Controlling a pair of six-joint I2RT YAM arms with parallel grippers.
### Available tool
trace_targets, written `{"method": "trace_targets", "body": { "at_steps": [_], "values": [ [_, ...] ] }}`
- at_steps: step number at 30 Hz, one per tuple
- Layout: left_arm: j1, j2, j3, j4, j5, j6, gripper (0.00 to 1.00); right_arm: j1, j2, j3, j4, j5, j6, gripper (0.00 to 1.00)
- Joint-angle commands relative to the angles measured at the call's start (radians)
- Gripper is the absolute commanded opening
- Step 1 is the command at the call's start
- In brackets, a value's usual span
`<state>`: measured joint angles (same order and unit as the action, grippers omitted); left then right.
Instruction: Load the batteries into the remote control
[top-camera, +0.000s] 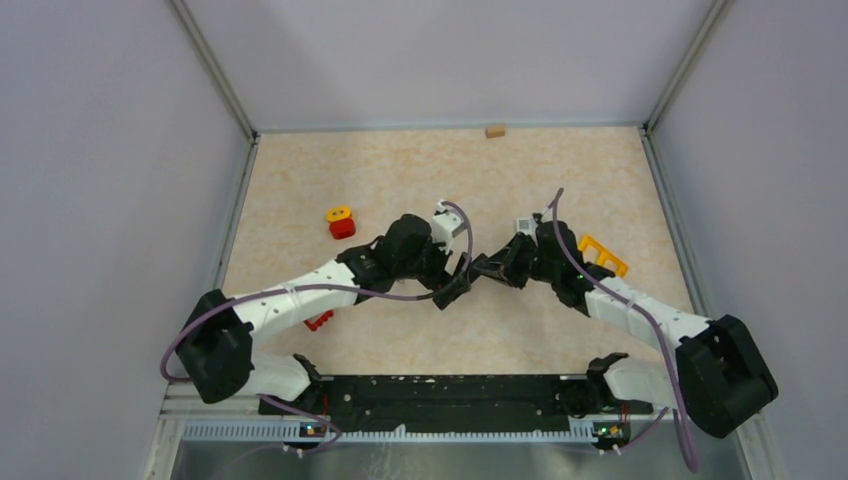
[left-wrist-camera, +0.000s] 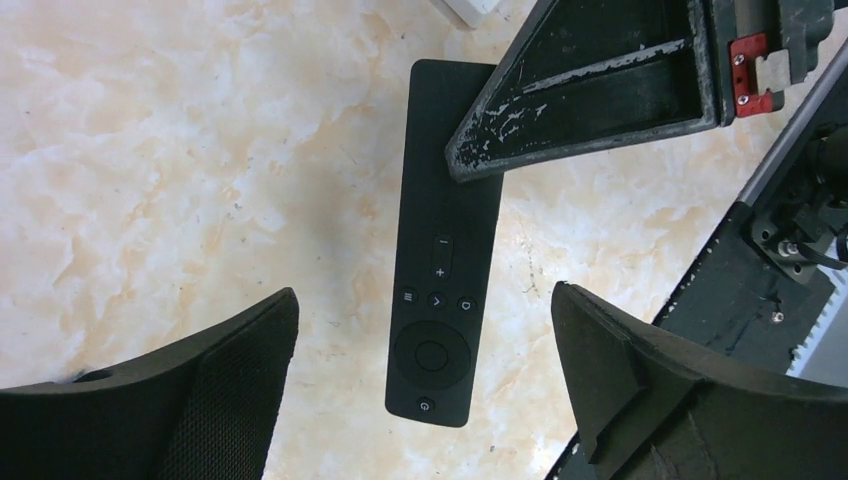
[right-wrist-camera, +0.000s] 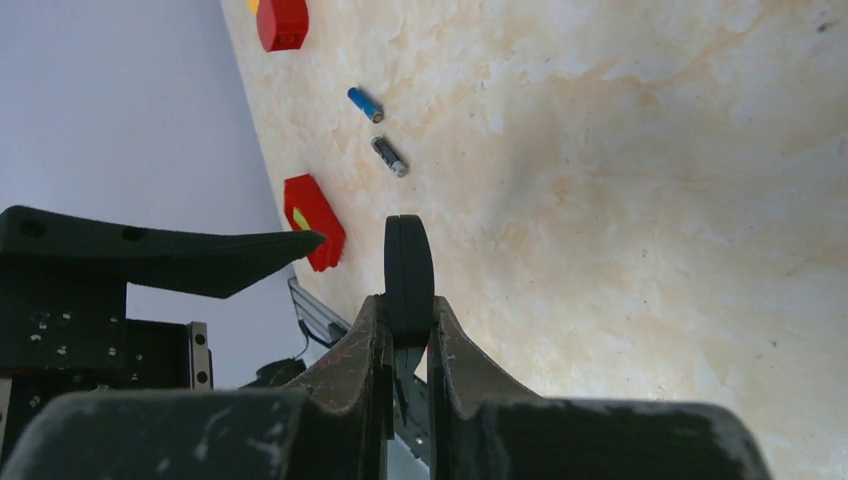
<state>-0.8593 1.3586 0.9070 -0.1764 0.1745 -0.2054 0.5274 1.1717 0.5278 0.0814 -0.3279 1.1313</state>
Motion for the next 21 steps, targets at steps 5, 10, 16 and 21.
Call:
{"method": "trace_targets", "body": {
  "at_steps": [5,10,16,21],
  "values": [
    [-0.022,-0.002,-0.013,0.1,-0.042,0.164,0.96,0.005,-0.025,0.127,-0.217,0.121,0.121,0.0],
    [-0.065,0.045,0.057,0.097,-0.088,0.349,0.91,-0.006,0.027,0.215,-0.352,0.136,0.188,0.0],
    [-0.168,0.016,-0.05,0.286,-0.366,0.447,0.72,-0.033,0.049,0.272,-0.409,0.06,0.305,0.0],
    [-0.172,-0.003,-0.091,0.298,-0.404,0.449,0.62,-0.062,0.051,0.322,-0.483,0.017,0.315,0.0]
  ]
}}
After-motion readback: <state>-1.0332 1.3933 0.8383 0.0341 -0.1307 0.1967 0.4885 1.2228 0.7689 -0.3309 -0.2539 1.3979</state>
